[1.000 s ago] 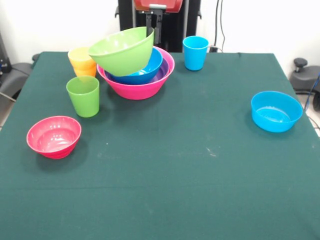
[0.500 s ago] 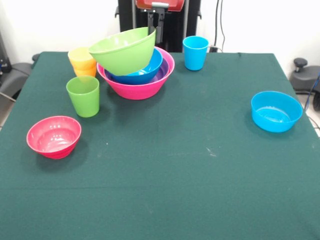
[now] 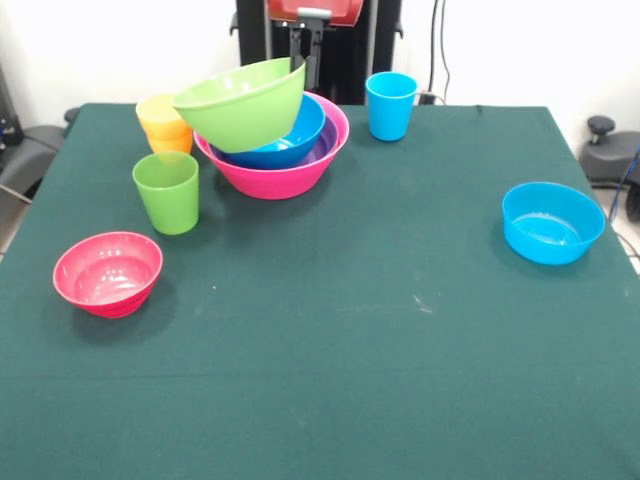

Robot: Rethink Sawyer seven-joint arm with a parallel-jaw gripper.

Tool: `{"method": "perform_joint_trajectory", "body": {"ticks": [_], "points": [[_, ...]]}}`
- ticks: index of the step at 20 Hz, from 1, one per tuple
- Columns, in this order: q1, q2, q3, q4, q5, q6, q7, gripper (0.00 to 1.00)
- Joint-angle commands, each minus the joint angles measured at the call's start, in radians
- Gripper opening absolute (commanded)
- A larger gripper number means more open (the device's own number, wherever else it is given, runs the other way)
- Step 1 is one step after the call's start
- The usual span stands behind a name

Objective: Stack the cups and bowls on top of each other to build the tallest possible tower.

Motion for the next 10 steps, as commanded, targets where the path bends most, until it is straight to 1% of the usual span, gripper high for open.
{"method": "perform_joint_trajectory", "body": {"ticks": [1,10], "points": [[0.038,0.078,-0.028,0.052,-0.075,-0.099,0.105,0.0],[0.047,0.069,-0.034,0.059,-0.064,-0.097,0.097,0.0]]}}
